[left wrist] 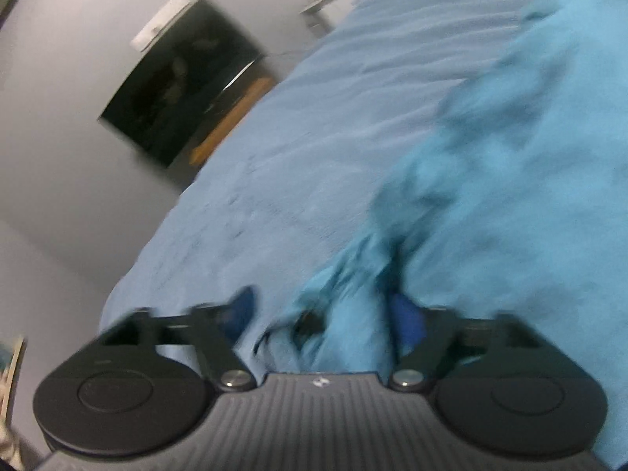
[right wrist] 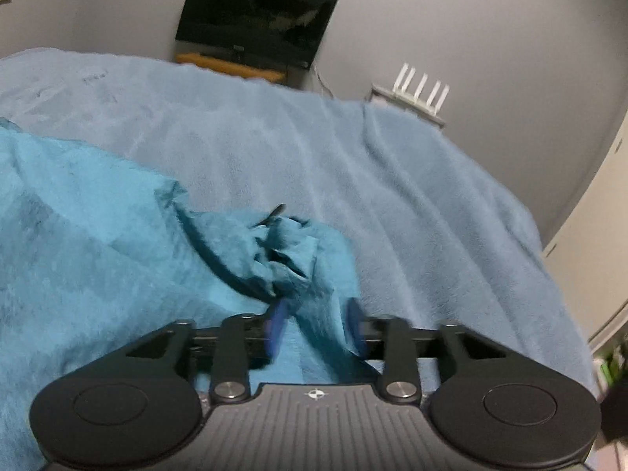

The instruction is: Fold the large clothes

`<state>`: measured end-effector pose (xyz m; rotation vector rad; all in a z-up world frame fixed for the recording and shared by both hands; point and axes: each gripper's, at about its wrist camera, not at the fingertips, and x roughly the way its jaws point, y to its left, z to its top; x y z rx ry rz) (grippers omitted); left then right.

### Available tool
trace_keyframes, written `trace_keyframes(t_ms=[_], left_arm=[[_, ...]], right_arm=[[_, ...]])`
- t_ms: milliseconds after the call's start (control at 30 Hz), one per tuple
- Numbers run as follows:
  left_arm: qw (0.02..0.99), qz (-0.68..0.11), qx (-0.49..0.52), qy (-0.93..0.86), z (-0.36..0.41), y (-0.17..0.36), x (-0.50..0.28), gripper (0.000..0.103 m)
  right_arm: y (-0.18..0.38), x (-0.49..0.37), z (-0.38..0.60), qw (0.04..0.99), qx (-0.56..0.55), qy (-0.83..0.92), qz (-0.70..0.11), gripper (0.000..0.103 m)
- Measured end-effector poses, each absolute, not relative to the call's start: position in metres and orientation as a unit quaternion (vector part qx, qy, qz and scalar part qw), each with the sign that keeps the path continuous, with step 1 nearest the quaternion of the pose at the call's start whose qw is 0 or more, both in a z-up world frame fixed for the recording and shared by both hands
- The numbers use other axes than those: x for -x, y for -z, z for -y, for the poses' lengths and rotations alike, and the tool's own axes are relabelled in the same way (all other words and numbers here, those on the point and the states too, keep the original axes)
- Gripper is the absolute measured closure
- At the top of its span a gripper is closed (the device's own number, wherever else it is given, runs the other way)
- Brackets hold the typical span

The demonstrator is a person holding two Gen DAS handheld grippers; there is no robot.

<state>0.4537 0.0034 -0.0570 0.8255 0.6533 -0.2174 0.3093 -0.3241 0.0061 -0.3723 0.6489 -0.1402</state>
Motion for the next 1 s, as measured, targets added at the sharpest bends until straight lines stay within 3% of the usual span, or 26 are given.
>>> trace_keyframes(t_ms=[67,267,400,500,600,833,1000], left_arm=[[0.876,-0.317,-0.347,0.110,-0.022,0.045,-0.445,0.017],[0.938,-0.272,-0.159,0.142,-0.063,-0.002,-0.383,0.017],[0.944,-0.249,-0.102,0.188,-0.043,-0.016,-0.328,0.017],[0.943,-0.246,-0.081,0.209,-0.010,0.000,-0.313,0.016],[0.942,-0.274,-0.079,0.178,0.016,0.032,-0.323,0.016],[0.943,-0.306,-0.068,0.112,0.004,0.093,-0.343,0.015],[0.942,-0.312,-0.060,0.106,-0.010,0.102,-0.350,0.015]], right_arm=[[-0.018,-0.294,0.329,0.936,0.177,0.071,-0.297,0.035],[-0.066,-0.229,0.330,0.968,0.090,0.054,-0.226,0.039],[-0.078,-0.193,0.297,0.982,0.041,0.008,-0.186,0.044],[-0.068,-0.193,0.259,0.982,-0.002,-0.042,-0.182,0.054],[-0.046,-0.207,0.214,0.981,0.038,-0.048,-0.186,0.059],[0.017,-0.247,0.183,0.964,0.079,-0.007,-0.253,0.060],[0.037,-0.258,0.188,0.963,0.070,-0.017,-0.261,0.060]])
